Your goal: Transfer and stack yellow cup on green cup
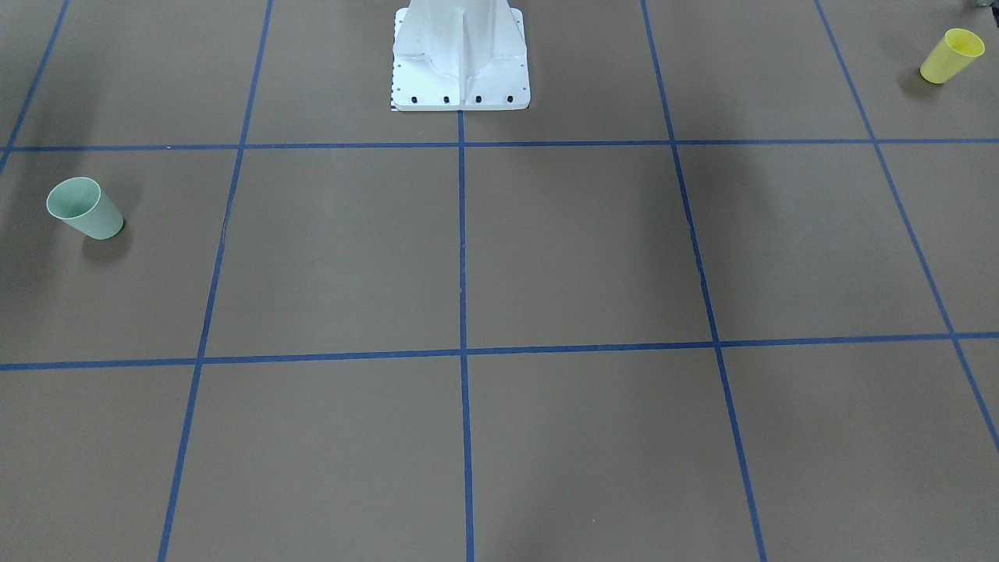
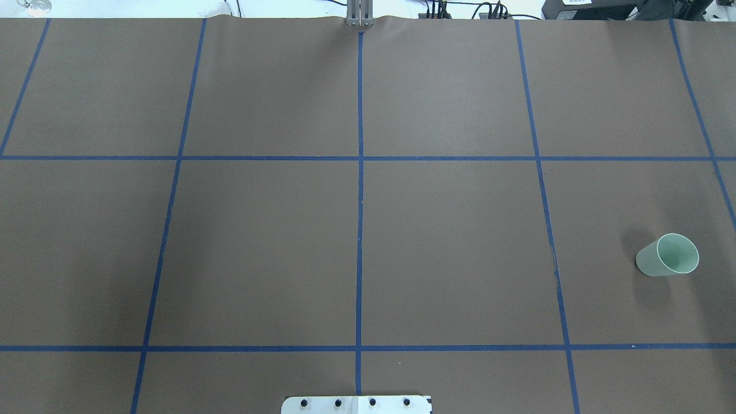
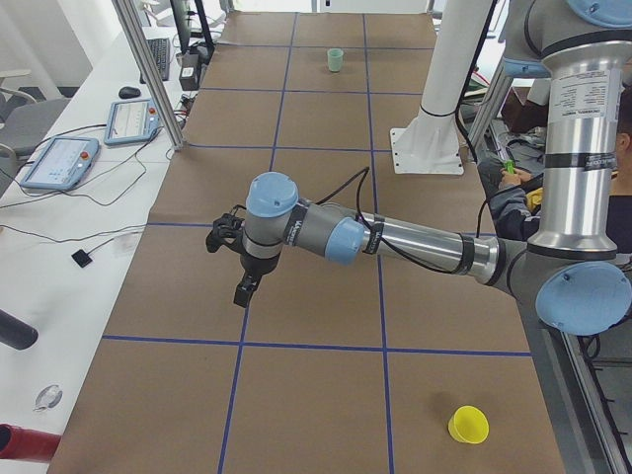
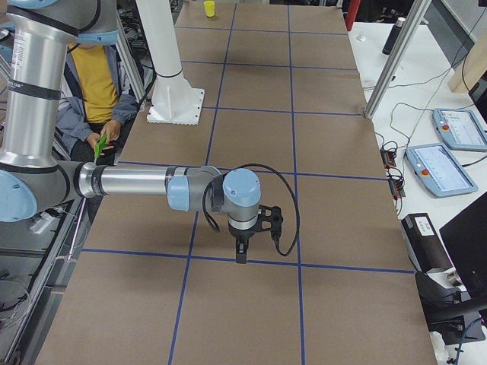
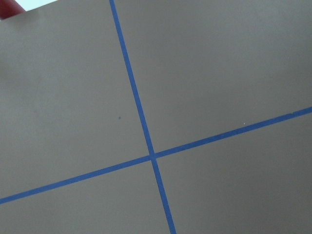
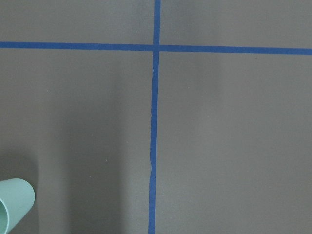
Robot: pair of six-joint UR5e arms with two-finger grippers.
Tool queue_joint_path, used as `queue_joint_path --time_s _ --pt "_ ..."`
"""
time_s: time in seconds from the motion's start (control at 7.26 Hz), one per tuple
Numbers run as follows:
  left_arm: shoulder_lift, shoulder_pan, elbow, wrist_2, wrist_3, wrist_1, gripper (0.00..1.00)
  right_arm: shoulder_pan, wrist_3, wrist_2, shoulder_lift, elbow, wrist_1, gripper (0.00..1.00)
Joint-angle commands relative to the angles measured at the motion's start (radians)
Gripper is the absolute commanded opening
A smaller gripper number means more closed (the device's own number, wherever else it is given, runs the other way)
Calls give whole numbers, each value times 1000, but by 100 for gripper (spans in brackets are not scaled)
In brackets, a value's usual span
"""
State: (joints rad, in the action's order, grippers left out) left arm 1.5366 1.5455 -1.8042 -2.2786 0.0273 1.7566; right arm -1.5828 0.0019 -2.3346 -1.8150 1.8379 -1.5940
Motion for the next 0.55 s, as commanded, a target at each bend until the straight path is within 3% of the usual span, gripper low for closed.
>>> queue_joint_path --time_s 0.0,0.14,0.28,0.41 --pt "-24 1 -21 5 -100 6 100 1 -2 -12 -39 -3 -4 100" --pt "-67 -1 -36 67 -352 82 100 1 -2 -12 -56 -3 -3 100" --pt "-128 -7 -37 194 -550 207 100 1 -2 -12 -78 0 0 100" --pt "-141 -21 -38 250 -655 214 100 1 -2 -14 -82 -2 2 100"
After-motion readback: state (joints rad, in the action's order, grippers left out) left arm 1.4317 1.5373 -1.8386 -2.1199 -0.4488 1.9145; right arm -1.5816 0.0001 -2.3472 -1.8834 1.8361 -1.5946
